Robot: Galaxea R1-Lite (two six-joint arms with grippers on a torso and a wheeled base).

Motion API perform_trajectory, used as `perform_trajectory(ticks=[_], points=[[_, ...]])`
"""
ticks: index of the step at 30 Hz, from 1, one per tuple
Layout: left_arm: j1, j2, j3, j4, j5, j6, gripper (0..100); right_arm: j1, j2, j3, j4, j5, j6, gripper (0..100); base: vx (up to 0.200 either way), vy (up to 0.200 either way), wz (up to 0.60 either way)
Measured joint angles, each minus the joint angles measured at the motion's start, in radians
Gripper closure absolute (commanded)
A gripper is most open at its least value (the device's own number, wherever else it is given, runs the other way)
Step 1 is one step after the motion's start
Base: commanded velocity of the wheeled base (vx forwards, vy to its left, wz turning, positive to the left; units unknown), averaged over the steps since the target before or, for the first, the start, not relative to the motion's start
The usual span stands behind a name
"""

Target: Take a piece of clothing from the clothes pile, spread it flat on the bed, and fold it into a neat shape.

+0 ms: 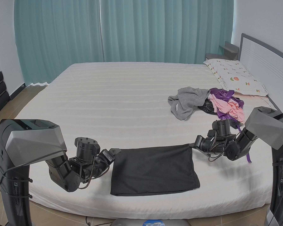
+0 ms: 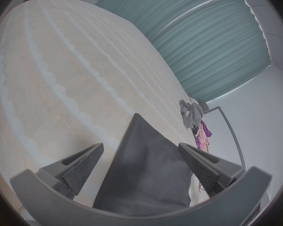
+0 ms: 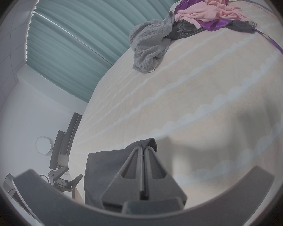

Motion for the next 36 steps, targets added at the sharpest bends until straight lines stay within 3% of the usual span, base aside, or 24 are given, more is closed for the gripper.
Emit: perform_trajectory(ticks=[13, 20, 30, 36], points=[[0.006, 0.02, -0.066, 0.009, -0.002, 0.011, 0, -0.005, 0.004, 0.007, -0.001, 0.001, 0.002, 100, 0.0, 0.0, 0.0], [0.013, 0.079, -0.162, 0.011, 0.006, 0.141, 0, -0.001, 0.004, 0.016, -0.001, 0.001, 0.007, 100, 0.0, 0.0, 0.0], [0.002, 0.174, -0.295, 0.014, 0.017, 0.219, 0, 0.004, 0.004, 0.02, -0.001, 0.002, 0.009, 100, 0.0, 0.0, 0.0], [-0.001, 0.208, -0.323, 0.013, 0.064, 0.224, 0, 0.006, 0.004, 0.02, -0.001, 0.001, 0.009, 100, 0.0, 0.0, 0.0]])
